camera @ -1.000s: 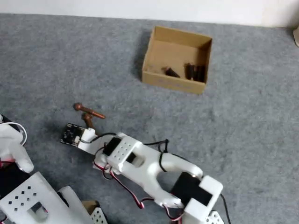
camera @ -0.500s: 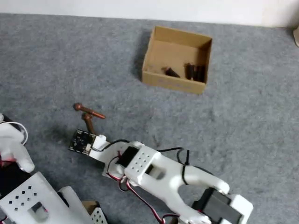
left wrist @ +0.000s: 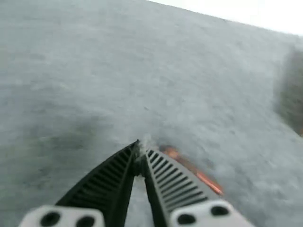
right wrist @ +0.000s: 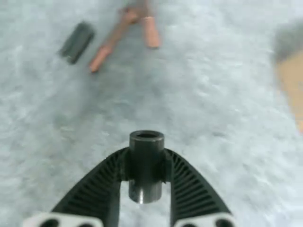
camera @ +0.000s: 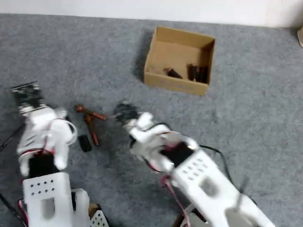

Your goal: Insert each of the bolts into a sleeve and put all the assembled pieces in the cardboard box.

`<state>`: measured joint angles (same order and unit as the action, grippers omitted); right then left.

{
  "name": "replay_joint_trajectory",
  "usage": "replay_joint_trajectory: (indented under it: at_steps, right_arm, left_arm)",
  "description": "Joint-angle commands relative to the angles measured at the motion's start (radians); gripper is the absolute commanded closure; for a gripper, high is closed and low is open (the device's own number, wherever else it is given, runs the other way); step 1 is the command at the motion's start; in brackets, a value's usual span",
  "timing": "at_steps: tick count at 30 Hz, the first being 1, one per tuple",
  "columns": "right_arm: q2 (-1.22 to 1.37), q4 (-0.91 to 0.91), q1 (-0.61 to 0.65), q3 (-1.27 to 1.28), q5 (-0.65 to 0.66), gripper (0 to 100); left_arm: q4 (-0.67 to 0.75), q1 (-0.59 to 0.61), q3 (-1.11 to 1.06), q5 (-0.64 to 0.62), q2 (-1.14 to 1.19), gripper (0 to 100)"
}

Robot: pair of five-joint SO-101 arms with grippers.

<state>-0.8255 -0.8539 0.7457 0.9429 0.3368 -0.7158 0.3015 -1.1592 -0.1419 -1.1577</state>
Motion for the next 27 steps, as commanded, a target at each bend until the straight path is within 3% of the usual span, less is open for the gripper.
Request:
replay_joint_trajectory:
  at_steps: [1, 6, 12, 18, 23, 27]
  right_arm:
    - [-0.209, 0.004, -0.082, 0.113, -0.052, 99.4]
    - [-0.363, 0.007, -0.108, 0.266, -0.063, 99.4]
    - [-0.424, 0.008, -0.128, 0.308, -0.068, 99.4]
    - [-0.427, 0.008, -0.128, 0.311, -0.064, 99.4]
    - [-0.435, 0.010, -0.156, 0.311, -0.063, 99.4]
    - [-0.438, 0.050, -0.229, 0.311, -0.061, 99.4]
  left_arm:
    - [0.031, -0.076, -0.012, -0.021, -0.005, 99]
    - [0.087, -0.084, -0.025, -0.035, 0.081, 99]
    - [0.135, -0.093, 0.147, -0.037, 0.512, 95]
    - [-0.029, -0.096, 0.403, -0.133, 0.863, 94]
    - [-0.305, -0.093, 0.556, -0.236, 0.903, 94]
    - [-0.342, -0.122, 0.591, -0.236, 0.909, 91]
